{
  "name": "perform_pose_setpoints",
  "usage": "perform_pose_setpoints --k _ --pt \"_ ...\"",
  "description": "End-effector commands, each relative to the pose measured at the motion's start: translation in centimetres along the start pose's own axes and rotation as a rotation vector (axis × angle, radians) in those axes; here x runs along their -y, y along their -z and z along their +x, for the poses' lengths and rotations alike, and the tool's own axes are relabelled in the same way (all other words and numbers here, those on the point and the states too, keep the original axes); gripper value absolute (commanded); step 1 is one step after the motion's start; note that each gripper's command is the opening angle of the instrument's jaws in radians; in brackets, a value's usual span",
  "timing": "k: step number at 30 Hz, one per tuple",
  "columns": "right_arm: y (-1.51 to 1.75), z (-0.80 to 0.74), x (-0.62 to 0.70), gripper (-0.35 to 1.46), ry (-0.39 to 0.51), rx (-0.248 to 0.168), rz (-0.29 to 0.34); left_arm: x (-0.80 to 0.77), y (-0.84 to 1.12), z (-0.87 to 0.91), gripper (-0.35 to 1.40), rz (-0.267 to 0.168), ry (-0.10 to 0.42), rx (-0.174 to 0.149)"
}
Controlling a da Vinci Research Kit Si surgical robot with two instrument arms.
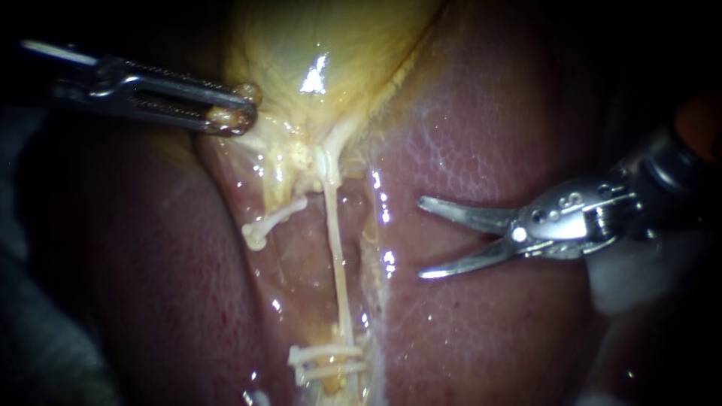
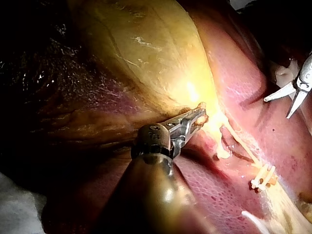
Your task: Go back from the cut left tube
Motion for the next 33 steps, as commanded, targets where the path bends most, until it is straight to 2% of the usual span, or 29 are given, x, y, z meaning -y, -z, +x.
perform_pose_setpoints --k 1,3,5,12,22,33 --pt "0.01 0.00 -0.01 1.43 0.006 0.021 0.003 0.00 0.00 0.00 -0.35 0.000 0.000 0.000" --pt "0.03 0.01 -0.03 1.43 0.022 0.056 -0.003 0.00 -0.01 -0.01 -0.35 0.001 0.000 0.000" --pt "0.04 0.03 -0.05 1.45 0.034 0.071 -0.006 0.00 -0.02 -0.01 -0.35 0.001 0.000 -0.001" --pt "0.05 0.03 -0.05 1.45 0.057 0.071 -0.005 0.04 -0.14 -0.07 -0.35 0.011 -0.004 -0.006" --pt "0.07 0.03 -0.06 1.45 0.069 0.072 -0.004 0.13 -0.53 -0.17 -0.35 -0.006 -0.013 -0.001" --pt "0.10 0.02 -0.07 1.45 0.075 0.072 -0.002 0.16 -0.58 -0.16 -0.35 -0.006 -0.014 0.002"
